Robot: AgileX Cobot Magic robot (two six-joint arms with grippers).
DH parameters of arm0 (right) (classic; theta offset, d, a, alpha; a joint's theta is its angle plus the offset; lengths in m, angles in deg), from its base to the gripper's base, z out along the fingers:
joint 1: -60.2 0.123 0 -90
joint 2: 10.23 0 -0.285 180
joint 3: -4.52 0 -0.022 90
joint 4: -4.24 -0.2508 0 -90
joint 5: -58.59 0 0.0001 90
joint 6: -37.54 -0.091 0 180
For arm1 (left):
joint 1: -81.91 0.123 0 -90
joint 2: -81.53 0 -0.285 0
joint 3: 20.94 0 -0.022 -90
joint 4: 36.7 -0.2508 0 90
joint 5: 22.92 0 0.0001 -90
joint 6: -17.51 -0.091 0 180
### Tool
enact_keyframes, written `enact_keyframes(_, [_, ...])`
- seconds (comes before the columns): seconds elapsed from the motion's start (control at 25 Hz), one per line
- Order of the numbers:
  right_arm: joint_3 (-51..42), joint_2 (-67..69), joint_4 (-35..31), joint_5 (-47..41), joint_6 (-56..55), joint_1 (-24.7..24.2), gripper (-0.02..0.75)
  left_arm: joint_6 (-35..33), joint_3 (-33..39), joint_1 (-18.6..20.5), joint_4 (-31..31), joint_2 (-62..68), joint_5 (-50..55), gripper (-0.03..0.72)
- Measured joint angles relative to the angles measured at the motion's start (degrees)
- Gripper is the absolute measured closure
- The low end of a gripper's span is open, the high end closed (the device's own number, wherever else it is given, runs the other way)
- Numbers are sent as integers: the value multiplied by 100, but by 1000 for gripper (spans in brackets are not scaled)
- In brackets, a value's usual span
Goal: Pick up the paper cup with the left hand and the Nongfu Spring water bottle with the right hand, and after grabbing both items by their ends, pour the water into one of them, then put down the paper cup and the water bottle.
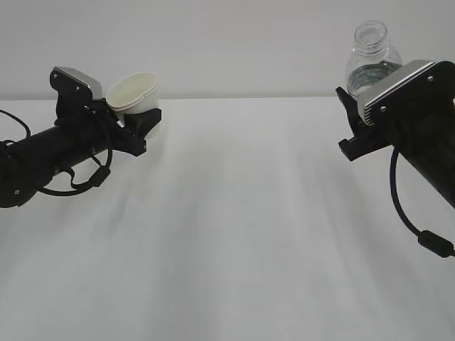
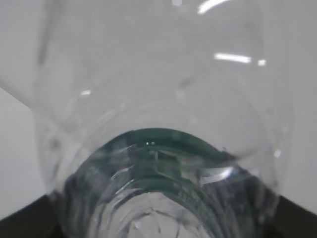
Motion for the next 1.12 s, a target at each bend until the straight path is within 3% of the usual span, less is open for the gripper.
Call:
enact_keyframes(0.68, [0, 0, -13, -77, -12, 0, 244, -402, 0, 23, 1189, 188, 11, 286])
enact_keyframes(1.12, [0, 0, -21, -112, -12, 0, 245, -427, 0, 373, 1241, 197, 22, 286])
